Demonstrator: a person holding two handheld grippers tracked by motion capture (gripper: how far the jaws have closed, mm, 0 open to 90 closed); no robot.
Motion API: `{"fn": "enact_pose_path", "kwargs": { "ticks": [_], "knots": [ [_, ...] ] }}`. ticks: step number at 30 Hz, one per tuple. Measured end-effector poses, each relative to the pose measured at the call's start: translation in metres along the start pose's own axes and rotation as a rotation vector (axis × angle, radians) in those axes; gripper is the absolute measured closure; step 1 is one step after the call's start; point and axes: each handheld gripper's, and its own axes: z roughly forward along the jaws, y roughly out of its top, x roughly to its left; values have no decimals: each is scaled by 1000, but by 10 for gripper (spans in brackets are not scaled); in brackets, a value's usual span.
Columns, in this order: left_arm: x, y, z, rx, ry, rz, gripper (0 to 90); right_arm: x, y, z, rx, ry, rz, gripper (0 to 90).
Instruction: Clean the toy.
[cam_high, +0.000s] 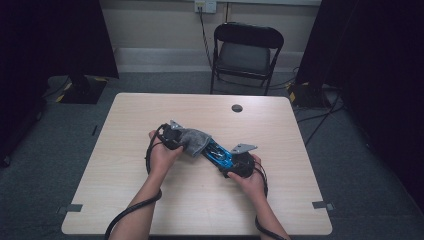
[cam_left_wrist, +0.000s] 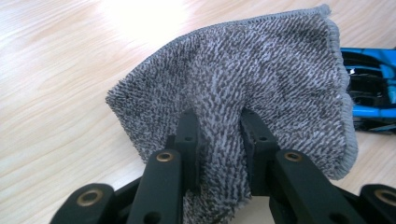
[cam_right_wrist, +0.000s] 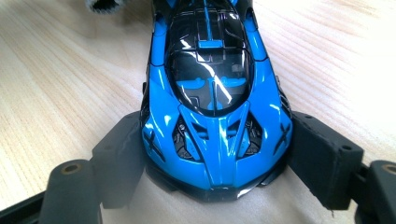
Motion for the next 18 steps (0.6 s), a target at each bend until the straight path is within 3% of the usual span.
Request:
{"fn": "enact_pose_path", "kwargs": {
  "ticks": [3, 5, 12, 18],
  "knots": [
    [4, -2, -2, 2, -1, -7, 721, 0, 0, 0, 0, 0, 1, 235],
    [9, -6, -5, -6, 6, -34, 721, 0, 0, 0, 0, 0, 0, 235],
    [22, -14, -15, -7, 26, -50, 720, 0, 0, 0, 0, 0, 0, 235],
    [21, -15, -25, -35, 9, -46, 720, 0, 0, 0, 0, 0, 0, 235]
  ]
}}
